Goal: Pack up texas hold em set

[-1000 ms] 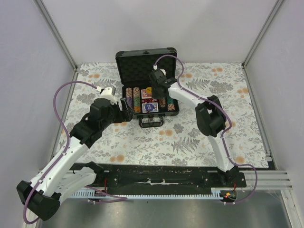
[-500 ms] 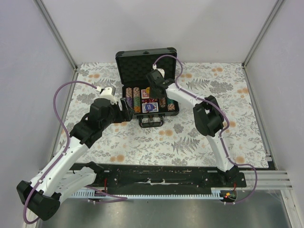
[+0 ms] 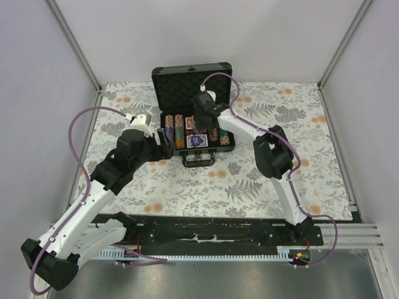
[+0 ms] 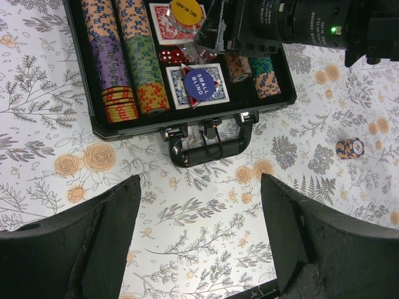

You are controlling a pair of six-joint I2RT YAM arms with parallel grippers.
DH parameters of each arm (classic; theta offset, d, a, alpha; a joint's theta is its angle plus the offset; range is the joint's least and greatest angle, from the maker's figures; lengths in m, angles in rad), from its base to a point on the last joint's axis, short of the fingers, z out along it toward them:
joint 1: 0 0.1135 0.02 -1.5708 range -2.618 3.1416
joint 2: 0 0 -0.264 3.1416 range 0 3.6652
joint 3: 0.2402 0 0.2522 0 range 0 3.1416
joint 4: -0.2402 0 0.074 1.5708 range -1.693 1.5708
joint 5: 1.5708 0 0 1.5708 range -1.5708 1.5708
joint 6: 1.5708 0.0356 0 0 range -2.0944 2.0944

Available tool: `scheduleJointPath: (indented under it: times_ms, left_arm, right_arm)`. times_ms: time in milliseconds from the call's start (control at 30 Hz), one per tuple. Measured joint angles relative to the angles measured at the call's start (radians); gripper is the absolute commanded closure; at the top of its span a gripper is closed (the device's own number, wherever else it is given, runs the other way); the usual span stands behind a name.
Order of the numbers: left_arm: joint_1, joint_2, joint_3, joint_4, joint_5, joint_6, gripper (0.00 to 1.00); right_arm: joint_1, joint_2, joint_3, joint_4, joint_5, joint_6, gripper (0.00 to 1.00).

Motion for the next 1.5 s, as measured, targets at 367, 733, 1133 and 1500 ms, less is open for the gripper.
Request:
scheduleJointPath:
  times_ms: [367,733,1133,1500]
  left_arm:
    - [0.000,-0.006,0.000,0.000,0.003,0.000,0.16]
    - [0.000,-0.008,0.000,0.001,0.025,0.000,0.16]
    - [0.000,0.006,0.000,0.010,0.058,-0.001,0.16]
    - [0.000,0.008,0.000,0.016,0.058,-0.001,0.16]
  right_arm:
    - [-0.019,-0.267,-0.078,-0.141,0.028,-0.023,0.34]
    - [-0.268,-0.706,-0.583,-0.312,0.067,-0.015,0.06]
    - [-0.403,-0.850,-0.861,-0.321,0.050,-0.016,0.02]
    - [-0.499,-0.824,-1.019,-0.204,-0.040,0.008,0.03]
